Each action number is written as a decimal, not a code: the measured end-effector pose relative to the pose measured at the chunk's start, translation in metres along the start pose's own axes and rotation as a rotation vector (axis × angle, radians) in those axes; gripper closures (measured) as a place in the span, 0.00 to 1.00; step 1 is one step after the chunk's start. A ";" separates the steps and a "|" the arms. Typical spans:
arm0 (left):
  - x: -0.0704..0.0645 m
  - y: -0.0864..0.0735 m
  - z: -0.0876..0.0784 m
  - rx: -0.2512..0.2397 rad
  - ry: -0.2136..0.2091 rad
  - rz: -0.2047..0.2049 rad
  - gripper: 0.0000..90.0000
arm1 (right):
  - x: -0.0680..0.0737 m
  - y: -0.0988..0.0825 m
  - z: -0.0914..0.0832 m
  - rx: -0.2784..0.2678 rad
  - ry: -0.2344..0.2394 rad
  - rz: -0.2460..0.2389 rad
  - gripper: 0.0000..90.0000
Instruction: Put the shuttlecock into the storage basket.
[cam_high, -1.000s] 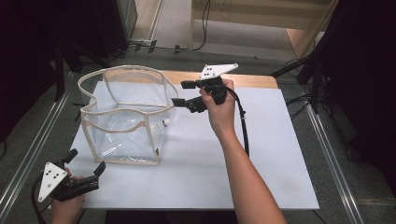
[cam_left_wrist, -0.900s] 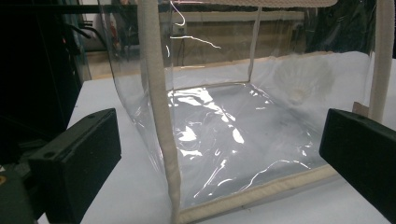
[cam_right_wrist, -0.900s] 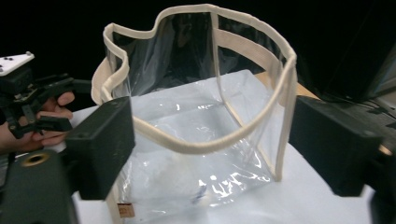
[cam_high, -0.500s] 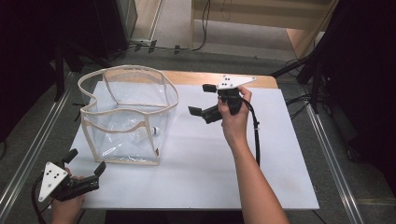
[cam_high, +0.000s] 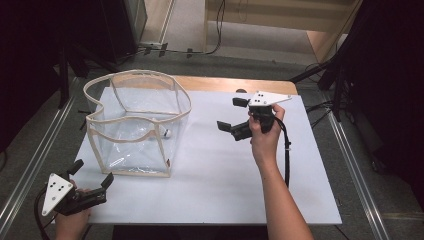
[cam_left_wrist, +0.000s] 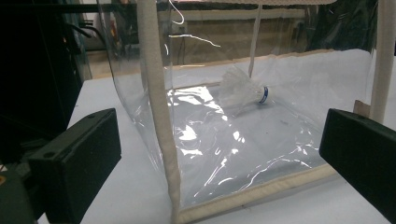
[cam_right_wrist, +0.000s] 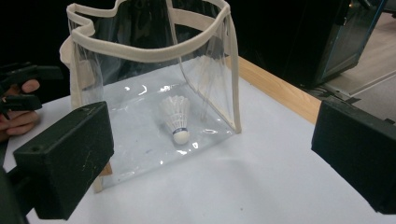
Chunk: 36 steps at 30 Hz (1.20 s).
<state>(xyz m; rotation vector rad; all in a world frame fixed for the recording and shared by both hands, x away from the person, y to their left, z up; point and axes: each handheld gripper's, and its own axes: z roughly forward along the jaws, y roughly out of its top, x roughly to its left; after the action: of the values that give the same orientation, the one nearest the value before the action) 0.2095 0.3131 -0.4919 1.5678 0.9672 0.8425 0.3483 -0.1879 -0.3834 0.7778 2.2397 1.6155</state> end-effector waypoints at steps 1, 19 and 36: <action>0.000 0.000 0.000 0.000 0.000 0.000 0.00 | 0.000 -0.001 -0.001 0.001 -0.009 -0.004 0.00; 0.000 0.000 0.000 0.002 0.005 -0.001 0.00 | -0.005 -0.035 -0.027 -0.005 -0.065 0.027 0.00; -0.001 0.000 0.000 0.005 0.004 0.005 0.00 | -0.006 -0.069 -0.054 -0.010 -0.114 0.058 0.00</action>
<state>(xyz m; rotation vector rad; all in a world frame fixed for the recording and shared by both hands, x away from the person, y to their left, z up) 0.2089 0.3128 -0.4919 1.5736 0.9695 0.8479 0.3074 -0.2503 -0.4298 0.9165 2.1471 1.5656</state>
